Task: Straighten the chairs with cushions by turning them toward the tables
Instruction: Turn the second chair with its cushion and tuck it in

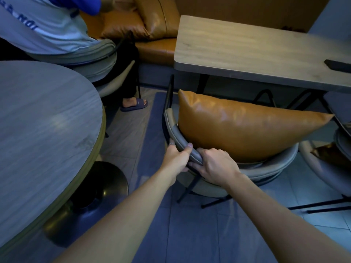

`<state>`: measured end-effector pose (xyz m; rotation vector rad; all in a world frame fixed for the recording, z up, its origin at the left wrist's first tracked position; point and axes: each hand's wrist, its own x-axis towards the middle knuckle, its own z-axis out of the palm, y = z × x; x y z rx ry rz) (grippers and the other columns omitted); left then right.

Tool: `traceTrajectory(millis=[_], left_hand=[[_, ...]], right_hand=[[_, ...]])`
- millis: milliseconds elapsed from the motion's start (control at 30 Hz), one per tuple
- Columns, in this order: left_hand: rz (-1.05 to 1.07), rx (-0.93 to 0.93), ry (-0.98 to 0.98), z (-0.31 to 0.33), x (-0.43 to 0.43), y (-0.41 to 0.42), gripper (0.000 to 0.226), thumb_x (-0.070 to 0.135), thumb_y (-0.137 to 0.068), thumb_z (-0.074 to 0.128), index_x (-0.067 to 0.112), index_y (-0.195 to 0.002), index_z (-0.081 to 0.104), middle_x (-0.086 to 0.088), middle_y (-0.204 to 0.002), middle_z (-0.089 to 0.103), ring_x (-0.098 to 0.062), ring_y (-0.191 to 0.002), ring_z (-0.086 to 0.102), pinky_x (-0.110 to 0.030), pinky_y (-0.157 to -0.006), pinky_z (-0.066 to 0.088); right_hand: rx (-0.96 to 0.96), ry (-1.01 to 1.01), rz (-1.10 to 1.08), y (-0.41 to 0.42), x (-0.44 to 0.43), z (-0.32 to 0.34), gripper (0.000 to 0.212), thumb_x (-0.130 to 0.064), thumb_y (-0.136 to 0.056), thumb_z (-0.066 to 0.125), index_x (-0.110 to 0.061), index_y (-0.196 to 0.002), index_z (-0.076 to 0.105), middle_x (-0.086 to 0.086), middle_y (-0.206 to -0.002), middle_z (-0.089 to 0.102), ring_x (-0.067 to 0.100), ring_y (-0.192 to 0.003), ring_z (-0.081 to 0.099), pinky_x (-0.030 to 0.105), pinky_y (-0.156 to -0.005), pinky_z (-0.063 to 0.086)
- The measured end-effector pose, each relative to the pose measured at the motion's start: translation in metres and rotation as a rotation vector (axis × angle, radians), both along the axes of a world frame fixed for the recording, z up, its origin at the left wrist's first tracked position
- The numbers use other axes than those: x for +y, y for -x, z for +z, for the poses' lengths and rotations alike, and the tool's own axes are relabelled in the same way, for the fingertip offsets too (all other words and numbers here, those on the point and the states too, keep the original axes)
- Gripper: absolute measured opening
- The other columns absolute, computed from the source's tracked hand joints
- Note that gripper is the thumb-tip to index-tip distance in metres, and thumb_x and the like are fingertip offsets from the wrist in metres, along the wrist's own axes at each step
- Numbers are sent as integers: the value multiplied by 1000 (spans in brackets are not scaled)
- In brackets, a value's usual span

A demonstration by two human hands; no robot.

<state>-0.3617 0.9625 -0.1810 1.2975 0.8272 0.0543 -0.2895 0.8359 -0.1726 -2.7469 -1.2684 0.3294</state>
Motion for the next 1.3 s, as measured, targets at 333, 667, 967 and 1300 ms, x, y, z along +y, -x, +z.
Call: traceTrajectory(millis=[333, 667, 967, 1300], left_hand=[[18, -24, -11, -7, -20, -18, 46, 31, -98, 61, 17, -138, 43, -9, -125, 63, -23, -102, 65, -34, -71, 62], [52, -13, -11, -11, -11, -13, 55, 28, -94, 67, 20, -143, 43, -11, -129, 62, -29, -104, 67, -38, -71, 63], [47, -25, -20, -13, 7, 1, 69, 34, -91, 69, 25, -151, 37, -10, -132, 62, -28, -103, 69, -36, -71, 63], [93, -61, -11, -15, -2, 4, 68, 35, -90, 70, 30, -151, 40, 0, -120, 64, -24, -105, 67, -44, -77, 63]], right_hand=[[-94, 44, 10, -16, -18, 0, 40, -58, -99, 52, -22, -115, 57, 7, -101, 74, 38, -94, 70, 38, -67, 40], [-98, 47, -52, -4, -8, -4, 40, -55, -100, 53, -20, -119, 56, 8, -106, 74, 38, -97, 70, 38, -68, 41], [-97, 44, -70, 11, 10, -2, 37, -53, -100, 53, -20, -117, 55, 7, -103, 73, 38, -95, 70, 38, -67, 40], [-74, 38, -108, 13, 8, 2, 35, -55, -97, 54, -23, -112, 56, 5, -98, 72, 37, -92, 70, 40, -68, 43]])
